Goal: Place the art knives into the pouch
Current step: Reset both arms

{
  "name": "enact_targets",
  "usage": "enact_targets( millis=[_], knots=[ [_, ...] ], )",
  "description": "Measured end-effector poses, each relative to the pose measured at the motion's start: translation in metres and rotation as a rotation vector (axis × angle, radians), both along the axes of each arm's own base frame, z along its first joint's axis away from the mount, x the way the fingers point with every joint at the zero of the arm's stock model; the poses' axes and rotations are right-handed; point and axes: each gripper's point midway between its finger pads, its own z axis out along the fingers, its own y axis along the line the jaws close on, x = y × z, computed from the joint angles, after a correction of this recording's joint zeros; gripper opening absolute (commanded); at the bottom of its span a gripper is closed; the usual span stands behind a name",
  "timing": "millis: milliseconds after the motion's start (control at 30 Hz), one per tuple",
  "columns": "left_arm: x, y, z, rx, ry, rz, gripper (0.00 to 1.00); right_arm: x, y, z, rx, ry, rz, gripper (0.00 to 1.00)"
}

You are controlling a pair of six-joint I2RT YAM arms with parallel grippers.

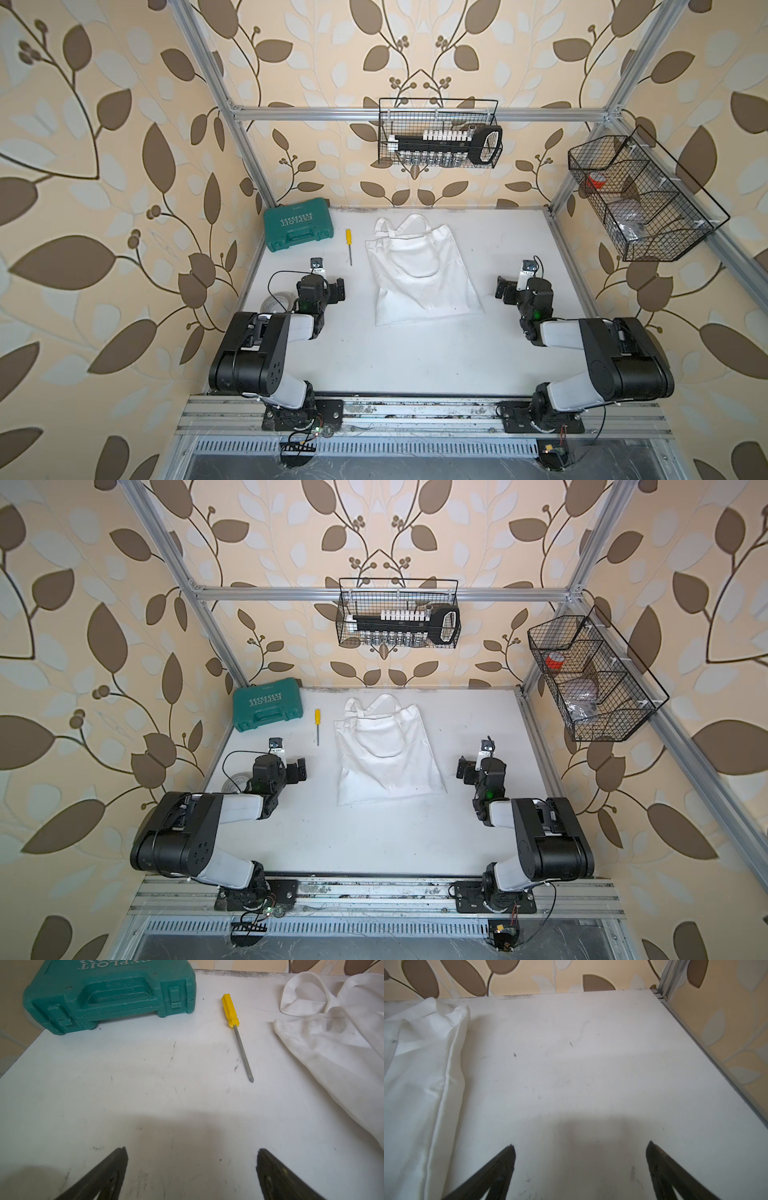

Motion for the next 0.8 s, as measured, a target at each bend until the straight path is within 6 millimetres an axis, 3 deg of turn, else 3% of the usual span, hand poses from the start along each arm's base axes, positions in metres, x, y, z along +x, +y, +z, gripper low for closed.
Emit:
enact_targets(
  millis=[167,800],
  knots=[
    [0.0018,-0.0001,0.0028,-0.001,-0.014,0.000,0.99,0.0069,0.0088,0.0080,-0.020,-0.024,0.037,1.00],
    [0.0022,-0.0001,0.0034,0.000,-0.017,0.000,0.99,0.0078,0.0091,0.0097,-0.031,-0.031,0.042,1.00]
  ],
)
